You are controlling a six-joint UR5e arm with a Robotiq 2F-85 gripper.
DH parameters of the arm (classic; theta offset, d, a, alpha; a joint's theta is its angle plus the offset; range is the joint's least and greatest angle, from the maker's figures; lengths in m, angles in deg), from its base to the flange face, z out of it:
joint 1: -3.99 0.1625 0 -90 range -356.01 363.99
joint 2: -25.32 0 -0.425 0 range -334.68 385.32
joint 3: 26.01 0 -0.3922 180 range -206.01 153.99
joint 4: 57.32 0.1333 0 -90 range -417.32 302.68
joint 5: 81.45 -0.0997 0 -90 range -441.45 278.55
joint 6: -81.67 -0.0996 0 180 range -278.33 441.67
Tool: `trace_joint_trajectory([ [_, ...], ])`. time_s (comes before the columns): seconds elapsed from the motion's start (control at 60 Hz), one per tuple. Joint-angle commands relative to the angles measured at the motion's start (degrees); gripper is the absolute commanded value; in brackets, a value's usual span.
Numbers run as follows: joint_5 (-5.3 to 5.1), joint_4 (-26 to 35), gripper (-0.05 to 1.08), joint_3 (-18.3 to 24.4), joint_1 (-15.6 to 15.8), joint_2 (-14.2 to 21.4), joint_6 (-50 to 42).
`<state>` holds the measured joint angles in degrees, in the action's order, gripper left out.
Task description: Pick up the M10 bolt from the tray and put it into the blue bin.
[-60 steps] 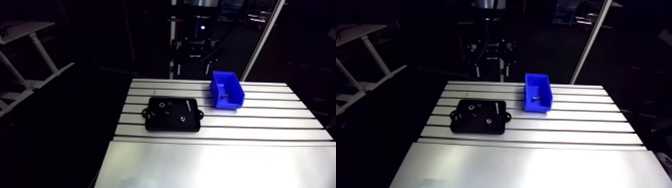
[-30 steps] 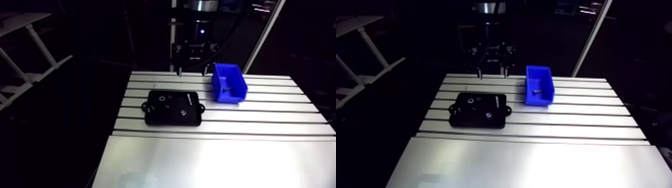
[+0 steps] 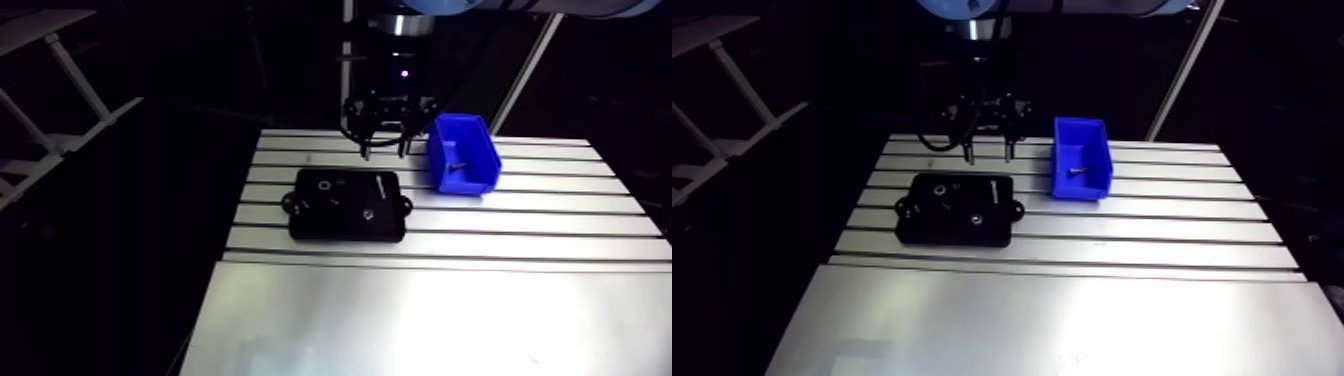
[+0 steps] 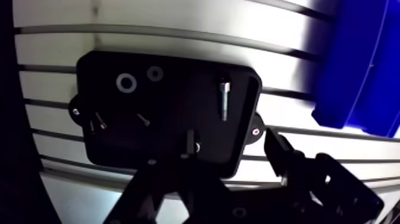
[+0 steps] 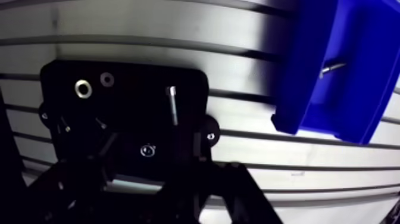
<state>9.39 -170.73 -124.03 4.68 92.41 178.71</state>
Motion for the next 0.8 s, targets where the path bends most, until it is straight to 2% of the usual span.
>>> trace_joint_trajectory([
  [0.017, 0.42, -2.19, 0.39, -1.59, 0.01, -0.61, 0.65],
  [0.367, 0.34, -4.81, 0.42, -2.82, 0.01, -2.00, 0.83],
  [0.8, 0.34, -5.33, 0.43, -3.27, 0.01, -3.92, 0.83],
])
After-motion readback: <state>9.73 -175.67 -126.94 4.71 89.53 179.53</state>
